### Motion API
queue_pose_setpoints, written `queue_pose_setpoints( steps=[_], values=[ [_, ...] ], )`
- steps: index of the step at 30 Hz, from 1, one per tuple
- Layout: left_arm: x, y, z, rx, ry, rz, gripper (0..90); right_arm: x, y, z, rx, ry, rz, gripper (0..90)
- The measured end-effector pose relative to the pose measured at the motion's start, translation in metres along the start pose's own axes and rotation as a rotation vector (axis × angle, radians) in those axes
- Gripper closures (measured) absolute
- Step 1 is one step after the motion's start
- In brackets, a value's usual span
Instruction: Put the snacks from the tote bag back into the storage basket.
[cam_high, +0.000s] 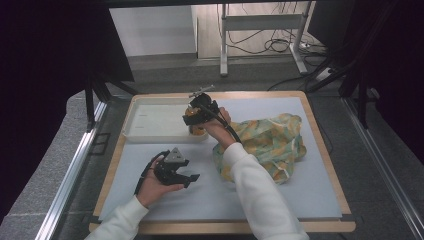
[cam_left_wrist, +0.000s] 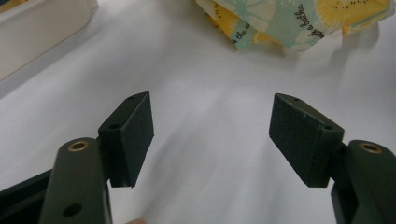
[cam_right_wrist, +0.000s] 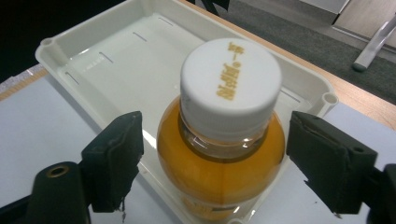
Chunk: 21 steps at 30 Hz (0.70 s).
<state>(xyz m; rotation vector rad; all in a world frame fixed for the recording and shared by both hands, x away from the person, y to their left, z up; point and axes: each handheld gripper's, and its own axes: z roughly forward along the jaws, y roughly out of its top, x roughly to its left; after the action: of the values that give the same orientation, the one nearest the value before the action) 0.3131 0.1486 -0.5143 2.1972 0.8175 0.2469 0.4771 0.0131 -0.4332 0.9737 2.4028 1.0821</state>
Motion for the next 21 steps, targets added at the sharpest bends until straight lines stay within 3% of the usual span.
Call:
queue_pose_setpoints(
  steps=[7,21],
  values=[
    [0.000,0.000,0.004,0.011,-0.006,0.005,30.7,-0.004,-0.007,-0.004,0.000,0.032,0.018,17.3],
    [0.000,-0.004,-0.002,0.005,0.007,0.005,30.7,-0.005,-0.002,-0.027,-0.082,0.010,0.035,17.2]
  ],
)
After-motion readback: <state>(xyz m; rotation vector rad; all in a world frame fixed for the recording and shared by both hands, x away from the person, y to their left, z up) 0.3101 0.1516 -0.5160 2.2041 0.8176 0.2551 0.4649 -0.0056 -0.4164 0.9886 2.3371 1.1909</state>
